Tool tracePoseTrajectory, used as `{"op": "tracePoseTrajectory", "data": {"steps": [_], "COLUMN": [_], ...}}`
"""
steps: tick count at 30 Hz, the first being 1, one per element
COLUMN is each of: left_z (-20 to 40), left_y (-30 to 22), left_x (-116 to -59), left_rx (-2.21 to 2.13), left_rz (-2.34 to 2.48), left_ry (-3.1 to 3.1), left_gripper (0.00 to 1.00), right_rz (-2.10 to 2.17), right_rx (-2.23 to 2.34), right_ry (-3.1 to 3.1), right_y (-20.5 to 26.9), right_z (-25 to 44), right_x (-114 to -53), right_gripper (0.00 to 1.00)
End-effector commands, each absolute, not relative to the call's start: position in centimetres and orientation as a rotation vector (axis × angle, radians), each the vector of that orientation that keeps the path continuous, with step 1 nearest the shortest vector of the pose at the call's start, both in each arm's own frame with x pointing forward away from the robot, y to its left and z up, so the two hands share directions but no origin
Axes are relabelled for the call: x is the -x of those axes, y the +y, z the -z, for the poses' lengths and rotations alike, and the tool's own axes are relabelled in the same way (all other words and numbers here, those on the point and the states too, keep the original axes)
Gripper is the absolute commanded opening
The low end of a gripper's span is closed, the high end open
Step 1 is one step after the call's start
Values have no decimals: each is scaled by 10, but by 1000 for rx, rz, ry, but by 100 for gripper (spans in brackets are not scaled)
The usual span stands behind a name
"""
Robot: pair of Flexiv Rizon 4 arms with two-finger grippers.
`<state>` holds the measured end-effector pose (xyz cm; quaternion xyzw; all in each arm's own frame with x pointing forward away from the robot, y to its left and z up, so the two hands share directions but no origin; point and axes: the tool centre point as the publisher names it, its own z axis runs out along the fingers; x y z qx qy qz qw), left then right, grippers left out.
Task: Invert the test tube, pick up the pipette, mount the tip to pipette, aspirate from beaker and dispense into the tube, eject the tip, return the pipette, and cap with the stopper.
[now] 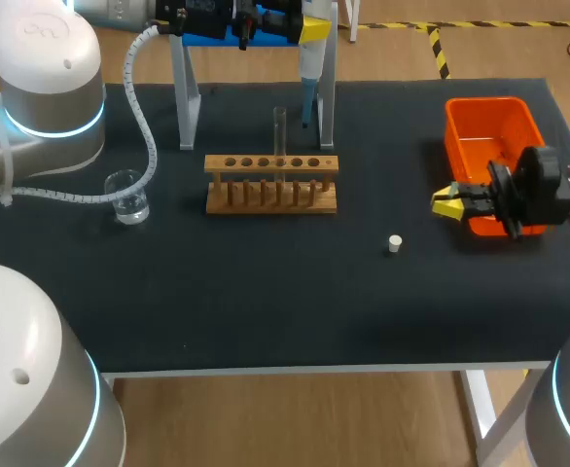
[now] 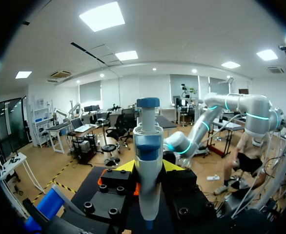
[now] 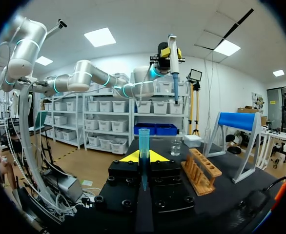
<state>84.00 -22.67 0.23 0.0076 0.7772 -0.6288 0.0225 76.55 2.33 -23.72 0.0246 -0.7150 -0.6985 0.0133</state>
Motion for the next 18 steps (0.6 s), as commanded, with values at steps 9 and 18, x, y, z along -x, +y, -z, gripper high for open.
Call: {"op": "tracePoseTrajectory", "data": {"steps": [9,18], "left_z": [-3,-3], "left_y": [-226,-226], "left_x": [-841,-841], "left_rx": [-25,-25], "left_rz": [1945,1945], "left_ry": [2412,2412], "left_gripper": [0,0], "right_rz": [2143,2142], "right_rx": [-83,-35], "right_ry": [-2222,-2237], "right_y": [75,95], "right_z": [239,241], "right_x": [-776,-771], "right_gripper": [0,0]}}
